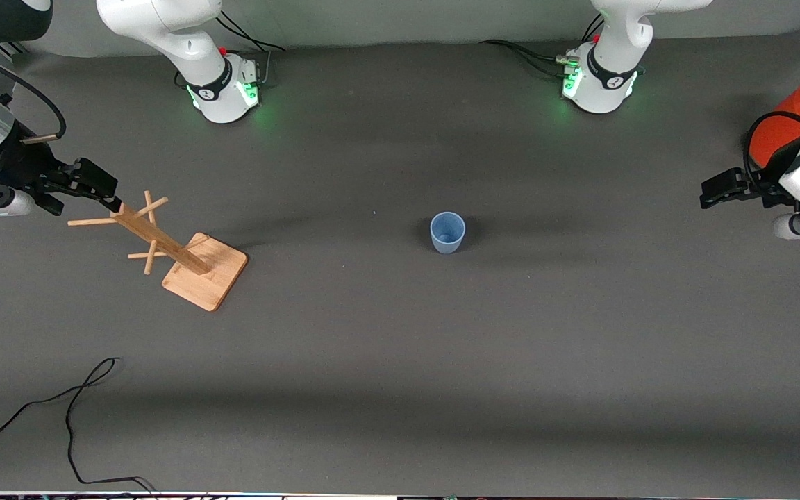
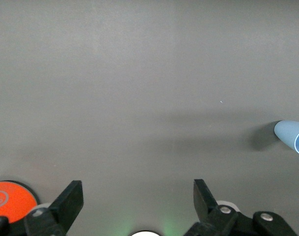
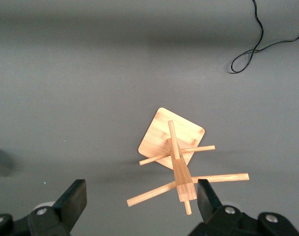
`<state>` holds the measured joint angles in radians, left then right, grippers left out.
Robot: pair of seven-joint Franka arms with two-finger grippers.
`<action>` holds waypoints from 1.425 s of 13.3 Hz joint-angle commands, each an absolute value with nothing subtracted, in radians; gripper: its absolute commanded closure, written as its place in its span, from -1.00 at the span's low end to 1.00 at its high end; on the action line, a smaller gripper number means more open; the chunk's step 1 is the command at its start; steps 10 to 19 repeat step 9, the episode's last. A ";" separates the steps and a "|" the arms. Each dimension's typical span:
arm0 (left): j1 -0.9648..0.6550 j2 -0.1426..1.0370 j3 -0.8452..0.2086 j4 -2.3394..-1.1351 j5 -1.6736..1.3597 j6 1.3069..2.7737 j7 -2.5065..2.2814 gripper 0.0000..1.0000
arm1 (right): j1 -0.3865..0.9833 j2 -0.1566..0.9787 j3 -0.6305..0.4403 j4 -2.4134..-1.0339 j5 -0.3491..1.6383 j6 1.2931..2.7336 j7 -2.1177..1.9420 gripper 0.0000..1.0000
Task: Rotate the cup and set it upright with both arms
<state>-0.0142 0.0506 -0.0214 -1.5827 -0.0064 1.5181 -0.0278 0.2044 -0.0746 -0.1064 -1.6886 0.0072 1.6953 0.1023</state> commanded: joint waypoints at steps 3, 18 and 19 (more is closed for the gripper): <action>-0.009 0.058 -0.023 -1.560 0.014 1.523 0.015 -1.00 | 0.209 -0.061 -0.092 -1.660 -0.005 1.674 0.101 -1.00; -0.012 0.060 -0.023 -1.560 0.012 1.522 0.015 -1.00 | 0.207 -0.061 -0.094 -1.663 -0.008 1.643 0.101 -1.00; -0.012 0.060 -0.023 -1.560 0.012 1.522 0.015 -1.00 | 0.207 -0.061 -0.094 -1.663 -0.008 1.643 0.101 -1.00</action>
